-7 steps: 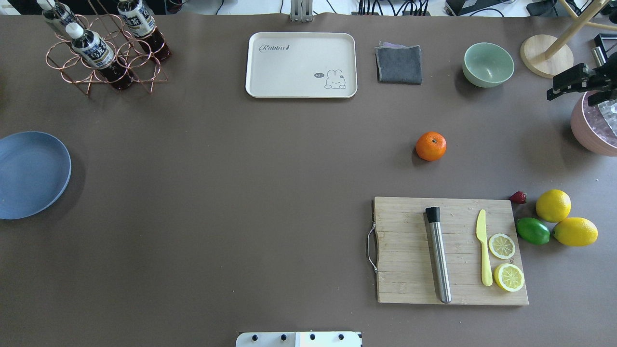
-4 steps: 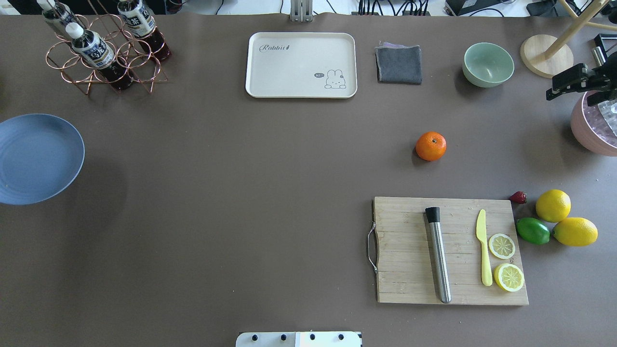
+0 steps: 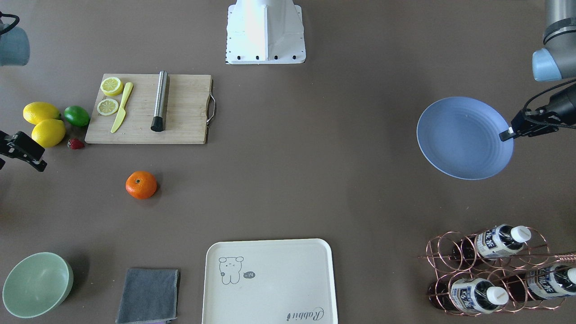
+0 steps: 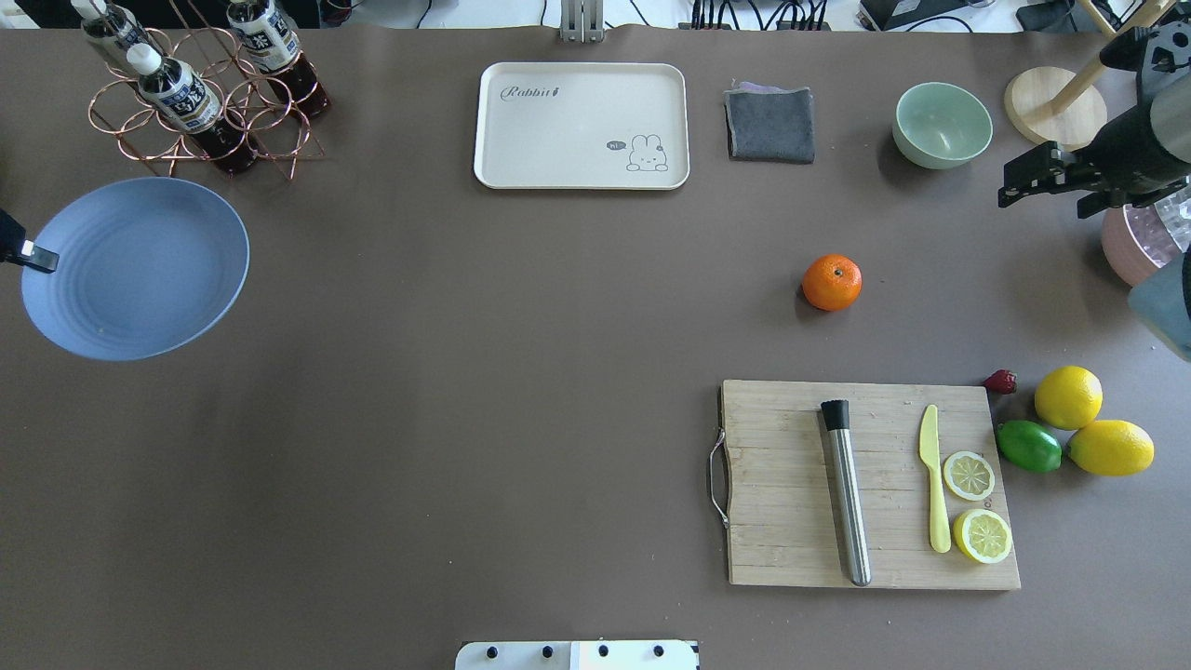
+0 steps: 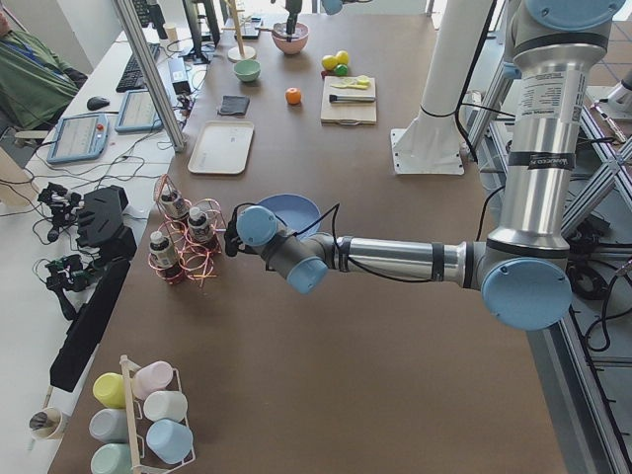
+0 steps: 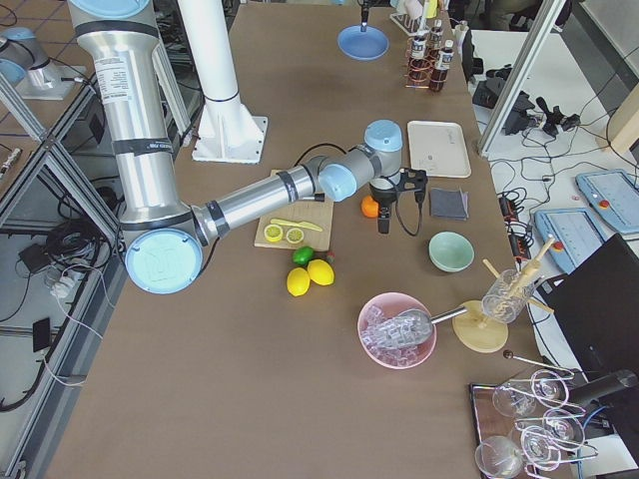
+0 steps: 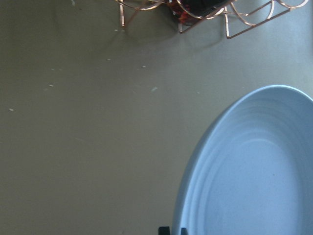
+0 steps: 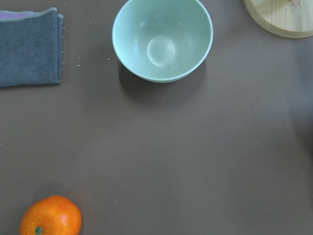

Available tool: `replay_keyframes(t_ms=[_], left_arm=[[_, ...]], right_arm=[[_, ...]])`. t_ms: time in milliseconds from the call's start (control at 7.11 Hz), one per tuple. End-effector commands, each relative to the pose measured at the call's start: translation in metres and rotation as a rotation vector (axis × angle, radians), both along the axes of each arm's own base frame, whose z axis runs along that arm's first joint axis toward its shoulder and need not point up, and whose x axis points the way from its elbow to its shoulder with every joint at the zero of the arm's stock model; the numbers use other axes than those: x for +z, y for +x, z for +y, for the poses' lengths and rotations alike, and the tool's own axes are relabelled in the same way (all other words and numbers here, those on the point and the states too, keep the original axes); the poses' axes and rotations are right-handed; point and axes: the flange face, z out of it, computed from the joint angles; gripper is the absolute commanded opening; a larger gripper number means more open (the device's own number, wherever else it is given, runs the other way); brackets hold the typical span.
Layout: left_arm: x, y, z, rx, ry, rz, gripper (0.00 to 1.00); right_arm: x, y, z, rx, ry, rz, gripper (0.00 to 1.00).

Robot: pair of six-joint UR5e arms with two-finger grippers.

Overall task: Pick orange to plate
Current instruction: 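Move the right gripper toward the orange while the left reaches the plate, then close the right gripper on the orange while the left hovers at the plate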

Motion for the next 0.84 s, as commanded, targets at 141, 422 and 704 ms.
replay_keyframes(t_ms=[141,422,704], left_arm=[[-0.107,0.124,0.032,-0.072,-0.082,0.023,0.0],[-0.175,0.21,0.052,-0.128,-0.12,0.07,0.0],[-0.226,0.307,0.099,-0.157,-0.137,0.11,0.0]], right_arm=[[-0.032,-0.094,0.017,-0.009,0.007,-0.003,1.0],[-0.05,-0.127,0.02,-0.057,0.023,-0.018,1.0],[-0.045,-0.148,0.015,-0.085,0.021,-0.007,1.0]])
